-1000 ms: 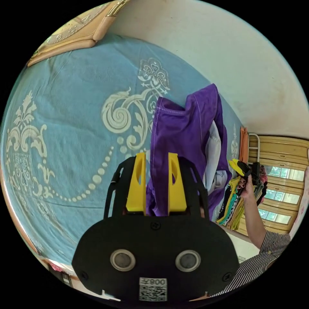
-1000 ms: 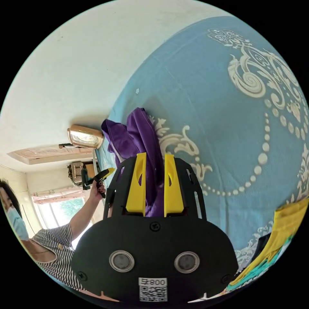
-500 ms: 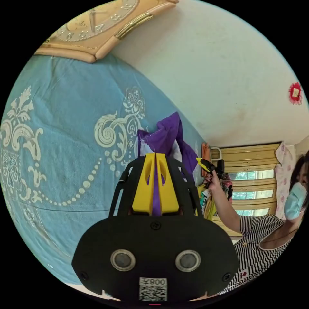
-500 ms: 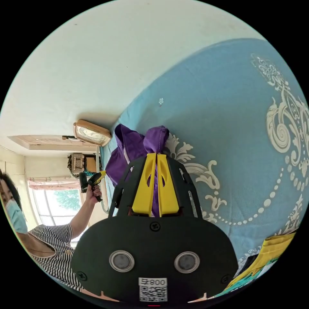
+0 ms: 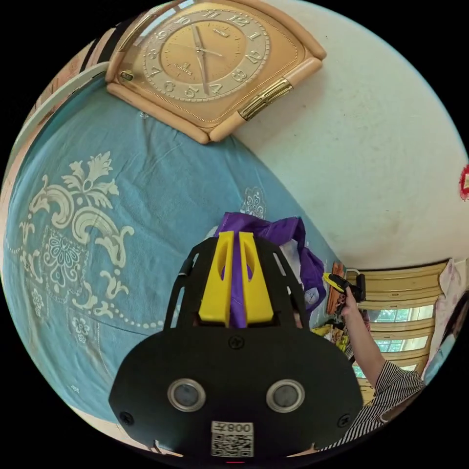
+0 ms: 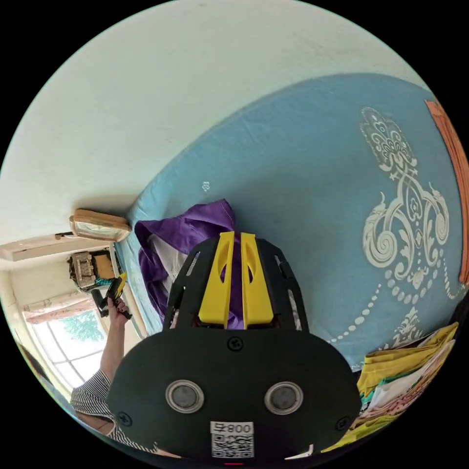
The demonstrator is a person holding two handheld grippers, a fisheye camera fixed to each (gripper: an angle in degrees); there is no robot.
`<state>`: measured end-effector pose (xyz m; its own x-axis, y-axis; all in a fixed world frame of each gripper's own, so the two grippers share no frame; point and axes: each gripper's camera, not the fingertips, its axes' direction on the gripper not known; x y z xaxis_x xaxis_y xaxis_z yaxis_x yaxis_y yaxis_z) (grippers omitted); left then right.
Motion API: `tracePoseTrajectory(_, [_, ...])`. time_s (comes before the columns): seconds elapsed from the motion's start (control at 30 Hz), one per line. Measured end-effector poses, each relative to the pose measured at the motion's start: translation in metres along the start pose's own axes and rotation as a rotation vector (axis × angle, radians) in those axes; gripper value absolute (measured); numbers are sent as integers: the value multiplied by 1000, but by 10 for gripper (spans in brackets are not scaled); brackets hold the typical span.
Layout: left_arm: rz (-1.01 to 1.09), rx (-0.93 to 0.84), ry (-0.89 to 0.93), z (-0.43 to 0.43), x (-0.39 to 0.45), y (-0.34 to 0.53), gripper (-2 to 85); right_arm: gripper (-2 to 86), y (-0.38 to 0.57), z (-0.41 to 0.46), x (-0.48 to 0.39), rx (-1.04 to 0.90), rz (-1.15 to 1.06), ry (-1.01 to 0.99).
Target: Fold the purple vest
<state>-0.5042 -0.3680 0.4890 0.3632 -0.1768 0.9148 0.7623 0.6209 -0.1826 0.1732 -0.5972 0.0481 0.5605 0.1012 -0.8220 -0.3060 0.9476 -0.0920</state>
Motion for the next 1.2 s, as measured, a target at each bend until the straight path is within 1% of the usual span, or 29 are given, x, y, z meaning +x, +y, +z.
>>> tracePoseTrajectory(0.07, [29,-33,48,3,-2,23,42,25,15,-16,0,45,-31,-45])
tracePoseTrajectory(0.1, [60,-96,57,10,0,42,48,25,30,-25,-2,72,-57,-68])
tracePoseTrajectory(0.17, [97,-200,28,24,5,72,58,27,55,-31,-8,72,-92,-86])
tracePoseTrajectory(0.23, [116,-296,22,40,9,104,62,30,80,-30,-20,66,-138,-144])
tracePoseTrajectory(0.3, [123,-392,-7,57,13,144,65,40,105,-9,-50,-50,-237,-196])
tracePoseTrajectory(0.33, [125,-418,-15,61,14,153,66,43,110,-2,-59,-75,-260,-188])
tracePoseTrajectory(0.4, [153,-488,-97,77,16,180,68,58,123,32,-100,-215,-366,-193])
tracePoseTrajectory(0.5, [146,-556,-154,99,11,202,68,71,118,73,-147,-339,-476,-174])
tracePoseTrajectory(0.57, [151,-551,-185,103,10,210,67,76,107,92,-170,-379,-501,-192])
tracePoseTrajectory(0.67, [133,-483,-208,95,6,220,65,76,86,112,-202,-417,-518,-189])
tracePoseTrajectory(0.73, [127,-470,-260,93,0,227,63,61,79,122,-216,-453,-530,-187])
tracePoseTrajectory(0.8, [114,-504,-341,97,-16,238,56,28,74,136,-230,-520,-543,-108])
tracePoseTrajectory(0.87, [65,-490,-368,94,-32,245,50,15,69,132,-237,-528,-555,-98])
tracePoseTrajectory(0.97, [-39,-401,-350,79,-51,261,53,7,59,113,-243,-501,-535,-146])
tracePoseTrajectory(1.07, [-79,-402,-327,82,-56,285,65,4,57,103,-248,-512,-509,-191])
tracePoseTrajectory(1.13, [-33,-420,-299,91,-47,297,69,4,57,98,-256,-517,-506,-210])
tracePoseTrajectory(1.2, [70,-484,-282,113,-27,311,74,5,60,90,-270,-516,-538,-189])
